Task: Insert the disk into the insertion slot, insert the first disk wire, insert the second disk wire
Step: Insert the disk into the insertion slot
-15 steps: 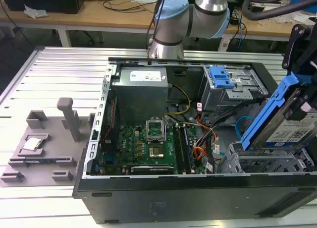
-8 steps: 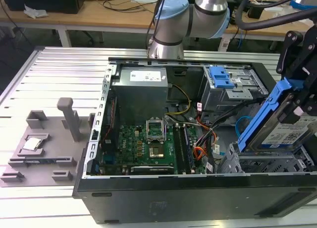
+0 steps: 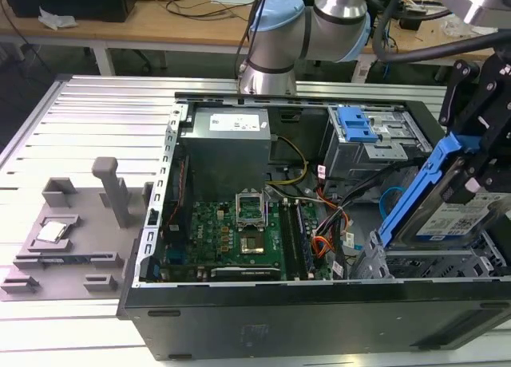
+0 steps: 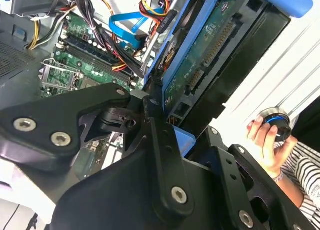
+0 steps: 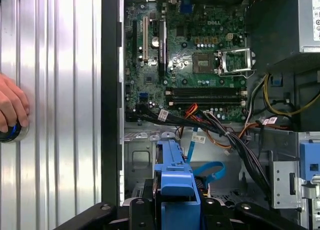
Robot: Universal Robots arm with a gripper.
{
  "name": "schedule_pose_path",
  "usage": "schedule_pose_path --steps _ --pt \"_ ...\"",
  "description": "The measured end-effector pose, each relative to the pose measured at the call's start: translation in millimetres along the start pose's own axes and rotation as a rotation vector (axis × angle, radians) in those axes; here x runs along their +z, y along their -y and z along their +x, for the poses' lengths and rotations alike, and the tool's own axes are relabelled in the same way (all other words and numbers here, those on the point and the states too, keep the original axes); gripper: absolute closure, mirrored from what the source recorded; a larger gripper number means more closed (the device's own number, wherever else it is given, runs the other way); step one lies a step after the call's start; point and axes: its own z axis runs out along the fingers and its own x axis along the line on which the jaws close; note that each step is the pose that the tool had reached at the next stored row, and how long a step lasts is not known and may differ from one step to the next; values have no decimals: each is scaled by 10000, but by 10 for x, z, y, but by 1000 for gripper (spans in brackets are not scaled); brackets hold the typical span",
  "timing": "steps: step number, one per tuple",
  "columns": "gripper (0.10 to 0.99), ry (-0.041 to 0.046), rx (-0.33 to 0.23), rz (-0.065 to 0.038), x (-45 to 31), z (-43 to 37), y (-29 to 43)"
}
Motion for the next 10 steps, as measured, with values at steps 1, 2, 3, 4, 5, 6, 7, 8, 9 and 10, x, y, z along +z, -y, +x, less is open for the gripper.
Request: schedule_pose_path --steps 1,2,3,4,5,6,7,8,9,10 --pt "722 1 0 0 31 0 1" --pt "722 2 -1 -2 50 0 3" --pt "722 2 -1 -3 72 0 4" --pt "722 0 -1 -5 99 0 5" --pt "722 1 0 -6 119 0 6" --pt "722 0 -1 -7 148 0 7" --pt "722 1 -1 -8 167 0 8" --pt "722 2 -1 -8 188 0 9" --pt "722 2 -1 -8 222 -1 10" --pt "722 0 -1 -9 249 0 12"
